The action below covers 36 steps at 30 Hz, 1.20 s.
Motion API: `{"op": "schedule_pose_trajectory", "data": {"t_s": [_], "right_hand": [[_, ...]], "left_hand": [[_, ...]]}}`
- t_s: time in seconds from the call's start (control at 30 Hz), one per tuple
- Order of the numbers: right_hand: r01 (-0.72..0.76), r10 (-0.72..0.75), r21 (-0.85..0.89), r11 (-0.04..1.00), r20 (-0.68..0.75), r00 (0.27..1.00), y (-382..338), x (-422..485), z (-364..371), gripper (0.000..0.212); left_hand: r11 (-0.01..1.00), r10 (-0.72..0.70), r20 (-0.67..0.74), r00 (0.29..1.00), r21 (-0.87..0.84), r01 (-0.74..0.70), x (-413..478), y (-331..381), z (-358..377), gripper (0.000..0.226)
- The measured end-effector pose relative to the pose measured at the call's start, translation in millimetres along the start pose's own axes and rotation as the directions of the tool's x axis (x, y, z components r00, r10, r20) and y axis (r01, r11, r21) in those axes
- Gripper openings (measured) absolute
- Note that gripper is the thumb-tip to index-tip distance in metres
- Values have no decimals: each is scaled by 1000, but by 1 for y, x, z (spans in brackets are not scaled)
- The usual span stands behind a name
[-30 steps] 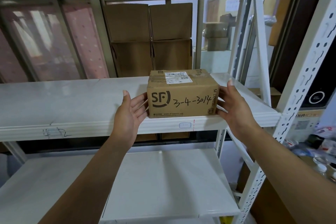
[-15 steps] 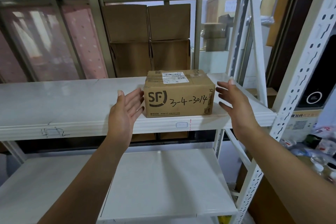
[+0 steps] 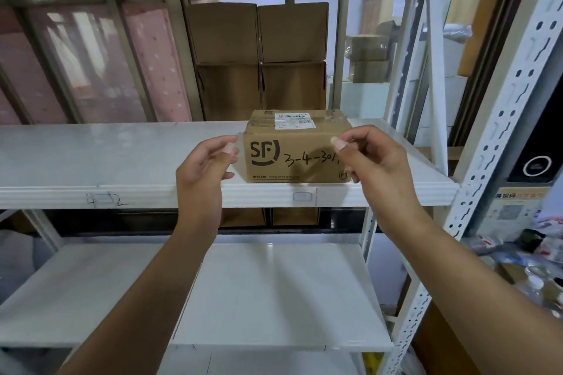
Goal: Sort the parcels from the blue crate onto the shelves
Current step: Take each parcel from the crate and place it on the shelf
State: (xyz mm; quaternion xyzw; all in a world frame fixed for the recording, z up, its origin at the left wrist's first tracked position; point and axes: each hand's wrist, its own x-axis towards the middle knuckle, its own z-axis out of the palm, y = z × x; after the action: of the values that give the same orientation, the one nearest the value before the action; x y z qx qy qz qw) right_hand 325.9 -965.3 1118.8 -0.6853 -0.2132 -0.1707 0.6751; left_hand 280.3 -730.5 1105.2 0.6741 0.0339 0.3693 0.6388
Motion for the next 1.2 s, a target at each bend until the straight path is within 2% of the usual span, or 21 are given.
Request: {"op": "schedule_pose_trajectory", "data": {"t_s": [0.13,0.27,0.4,0.6,0.77,0.9,1.2], "right_hand": [[20,-25,53,998,91,995,-6,-4,22,6],[17,-49,128,992,257,965,-19,-15,65,4],[18,-91,161,987,459,884,-34,-38,138,8],[-27,-145,251,968,643,752,-51,-101,260,9],[-136,-94,240,961,747,658,-57,-174,365,14],[-223,-69,243,944,807,587,-56,-229,439,8],[-326,23,132,936,903,430,-23,-309,563,4]], "left_hand": [[1000,14,-17,1000,18,-13,-10,8,-14,22],[998,53,-104,993,-18,-55,-22,15,-52,24],[997,75,-184,980,0,-77,-39,27,-114,23],[994,45,-365,930,112,-4,-80,44,-241,22],[973,48,-426,904,225,55,-122,44,-353,22],[950,6,-457,890,280,138,-149,32,-430,22],[918,-106,-584,805,253,304,-178,-23,-555,21]]}}
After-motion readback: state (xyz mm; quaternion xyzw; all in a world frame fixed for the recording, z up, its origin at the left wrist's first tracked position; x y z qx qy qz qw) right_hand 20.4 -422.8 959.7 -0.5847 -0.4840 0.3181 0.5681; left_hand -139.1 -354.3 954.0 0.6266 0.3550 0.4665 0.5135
